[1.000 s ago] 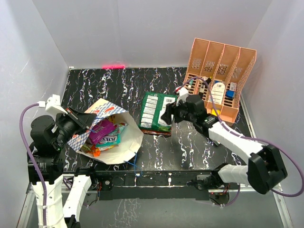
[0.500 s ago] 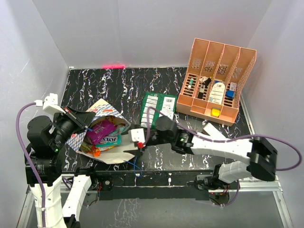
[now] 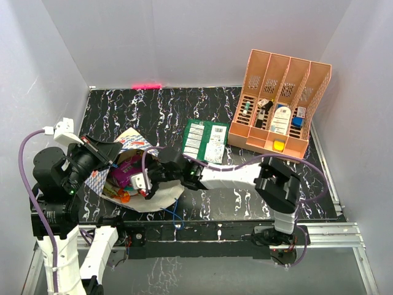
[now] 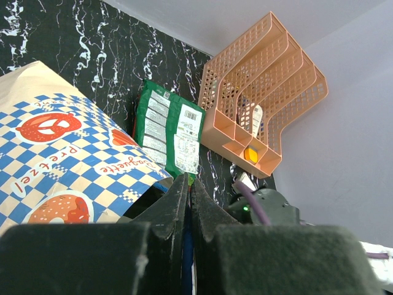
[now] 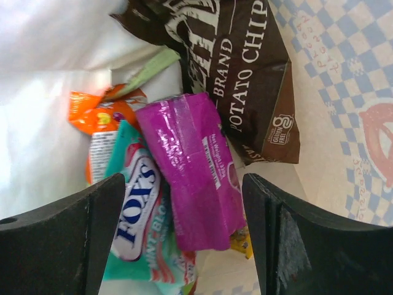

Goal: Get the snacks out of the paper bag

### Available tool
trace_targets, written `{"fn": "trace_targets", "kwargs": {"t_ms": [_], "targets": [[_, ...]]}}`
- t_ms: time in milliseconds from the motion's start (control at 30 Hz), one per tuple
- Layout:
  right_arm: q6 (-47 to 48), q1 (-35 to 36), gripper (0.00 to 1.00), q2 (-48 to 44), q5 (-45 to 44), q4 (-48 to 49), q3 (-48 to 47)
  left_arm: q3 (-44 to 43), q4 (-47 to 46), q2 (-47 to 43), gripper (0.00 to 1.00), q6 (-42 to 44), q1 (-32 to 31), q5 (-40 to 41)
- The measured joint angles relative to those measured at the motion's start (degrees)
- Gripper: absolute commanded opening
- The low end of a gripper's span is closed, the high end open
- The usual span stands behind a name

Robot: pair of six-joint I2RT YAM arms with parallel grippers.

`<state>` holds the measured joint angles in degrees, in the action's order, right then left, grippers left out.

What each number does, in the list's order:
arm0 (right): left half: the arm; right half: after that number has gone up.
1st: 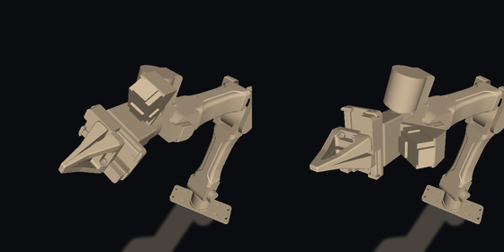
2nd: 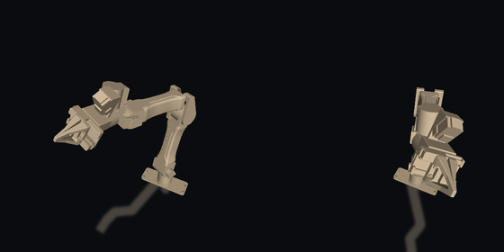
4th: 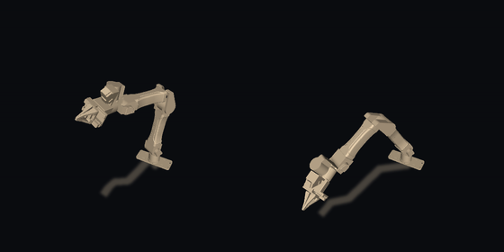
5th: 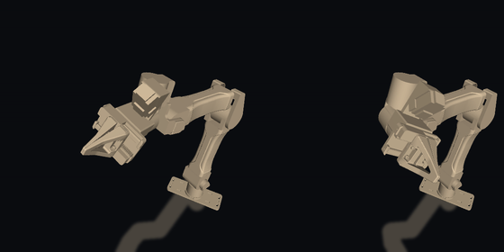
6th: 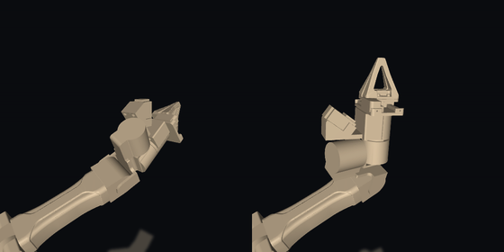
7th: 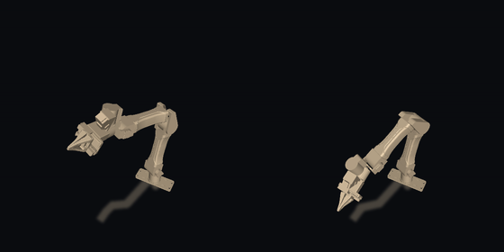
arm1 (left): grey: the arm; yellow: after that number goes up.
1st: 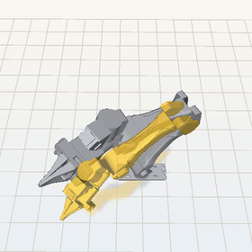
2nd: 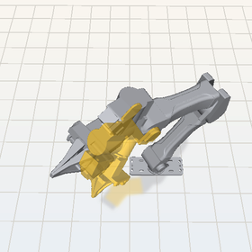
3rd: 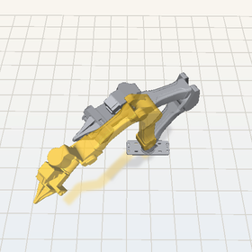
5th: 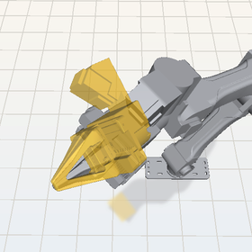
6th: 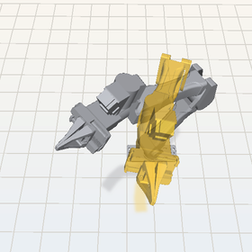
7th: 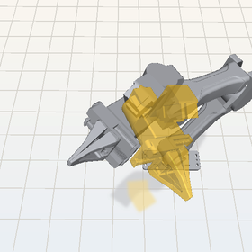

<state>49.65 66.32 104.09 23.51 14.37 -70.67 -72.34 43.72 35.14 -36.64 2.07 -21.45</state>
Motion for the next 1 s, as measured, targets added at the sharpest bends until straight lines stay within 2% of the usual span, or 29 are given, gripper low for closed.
{"fn": "trace_targets", "kwargs": {"t_ms": [300, 500, 833, 1000], "targets": [[8.2, 0.0, 0.83, 12.39, -3.54, -5.14, -13.2, -0.11, 0.5, -0.09, 0.0, -0.04, -0.07, -0.02], [11.61, 0.15, 0.79, 20.48, -8.41, -9.09, -22.95, -0.11, 0.72, 0.09, 0.0, -0.22, -0.04, 0.33], [14.43, 0.74, 0.4, 23.82, -12.85, -11.63, -27.54, -0.15, 2.21, 0.33, 0.0, -0.2, -0.04, 2.75], [14.25, 0.74, 0.33, 23.78, -12.61, -11.82, -27.32, -0.44, 3.13, 0.52, 0.0, -0.24, -0.04, 3.58]]}}
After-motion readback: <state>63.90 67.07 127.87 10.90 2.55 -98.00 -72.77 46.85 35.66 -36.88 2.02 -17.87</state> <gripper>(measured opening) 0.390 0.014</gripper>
